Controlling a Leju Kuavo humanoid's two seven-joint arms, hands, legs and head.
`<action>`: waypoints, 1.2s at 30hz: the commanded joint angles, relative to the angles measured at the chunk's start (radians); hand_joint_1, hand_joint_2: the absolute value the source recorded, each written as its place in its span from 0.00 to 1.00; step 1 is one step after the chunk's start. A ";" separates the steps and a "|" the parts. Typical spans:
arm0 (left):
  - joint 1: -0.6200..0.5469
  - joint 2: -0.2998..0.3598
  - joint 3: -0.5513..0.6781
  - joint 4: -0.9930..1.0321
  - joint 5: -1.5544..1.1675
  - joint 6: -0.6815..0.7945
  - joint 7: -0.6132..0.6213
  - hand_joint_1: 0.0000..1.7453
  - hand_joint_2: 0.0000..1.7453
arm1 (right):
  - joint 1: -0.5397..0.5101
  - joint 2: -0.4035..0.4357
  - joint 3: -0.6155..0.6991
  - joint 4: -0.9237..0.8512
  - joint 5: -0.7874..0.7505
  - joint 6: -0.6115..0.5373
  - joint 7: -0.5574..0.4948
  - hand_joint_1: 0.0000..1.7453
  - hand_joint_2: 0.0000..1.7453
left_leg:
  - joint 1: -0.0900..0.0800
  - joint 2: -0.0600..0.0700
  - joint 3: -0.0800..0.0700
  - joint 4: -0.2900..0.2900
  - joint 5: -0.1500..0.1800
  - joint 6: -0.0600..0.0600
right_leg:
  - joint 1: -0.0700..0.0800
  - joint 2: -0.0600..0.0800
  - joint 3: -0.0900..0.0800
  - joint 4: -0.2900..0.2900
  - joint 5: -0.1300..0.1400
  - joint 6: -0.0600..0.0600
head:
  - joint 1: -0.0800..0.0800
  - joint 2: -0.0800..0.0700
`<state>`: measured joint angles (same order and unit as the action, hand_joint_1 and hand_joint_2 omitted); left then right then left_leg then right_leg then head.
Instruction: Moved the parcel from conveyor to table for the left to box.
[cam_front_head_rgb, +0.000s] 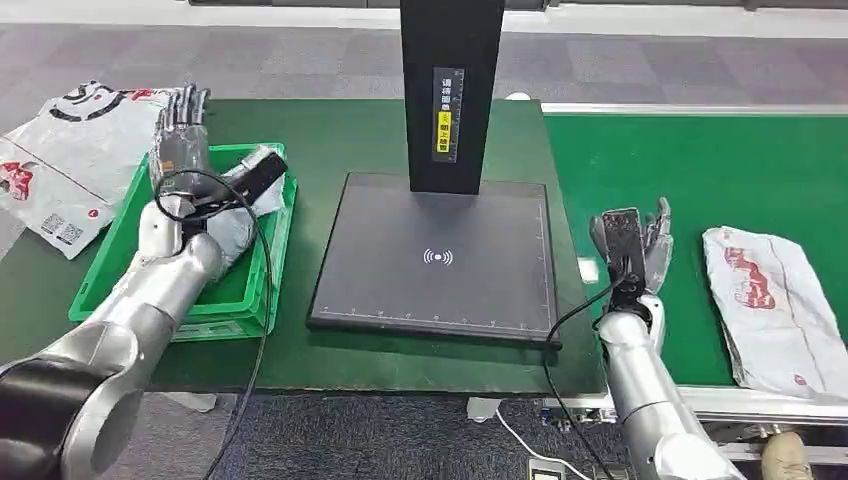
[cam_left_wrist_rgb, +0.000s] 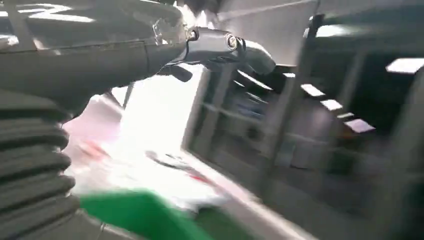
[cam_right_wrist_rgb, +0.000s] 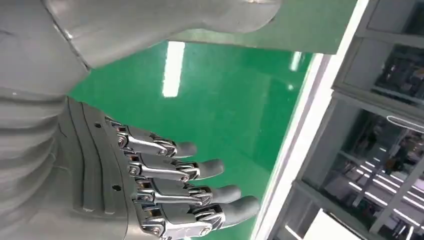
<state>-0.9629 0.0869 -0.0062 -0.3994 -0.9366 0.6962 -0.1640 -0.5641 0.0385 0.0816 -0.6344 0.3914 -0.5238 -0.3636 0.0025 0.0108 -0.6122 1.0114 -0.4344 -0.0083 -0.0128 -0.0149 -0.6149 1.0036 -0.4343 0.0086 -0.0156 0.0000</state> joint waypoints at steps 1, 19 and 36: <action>-0.109 -0.136 0.506 0.063 0.430 -0.289 -0.189 0.00 0.00 | -0.042 -0.036 0.042 0.084 -0.021 0.006 -0.026 0.00 1.00 | 0.001 -0.002 0.000 0.001 -0.001 0.000 | 0.001 0.000 0.001 0.000 0.000 0.000 | 0.000 0.000; -0.003 -0.260 0.328 0.074 0.635 -0.817 -0.174 0.00 1.00 | -0.093 -0.014 0.074 0.137 -0.002 0.016 -0.023 0.00 1.00 | -0.001 -0.003 0.001 0.000 -0.001 0.001 | -0.001 -0.002 0.002 -0.001 0.000 0.000 | 0.000 0.000; 0.138 -0.436 -0.013 0.082 0.652 -0.729 -0.230 0.00 1.00 | -0.016 -0.068 -0.182 0.112 0.589 -0.174 0.248 0.00 1.00 | -0.002 -0.011 0.003 -0.002 -0.001 0.002 | -0.001 -0.009 0.007 -0.005 -0.002 0.000 | 0.000 0.000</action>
<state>-0.8460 -0.3112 0.1544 -0.3632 -0.3507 -0.0776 -0.4085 -0.6064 0.0264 0.1259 -0.5428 0.5894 -0.6776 -0.2535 -0.0001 0.0066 -0.6144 1.0119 -0.4349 -0.0068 -0.0148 -0.0196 -0.6151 1.0017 -0.4342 0.0090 -0.0156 -0.0004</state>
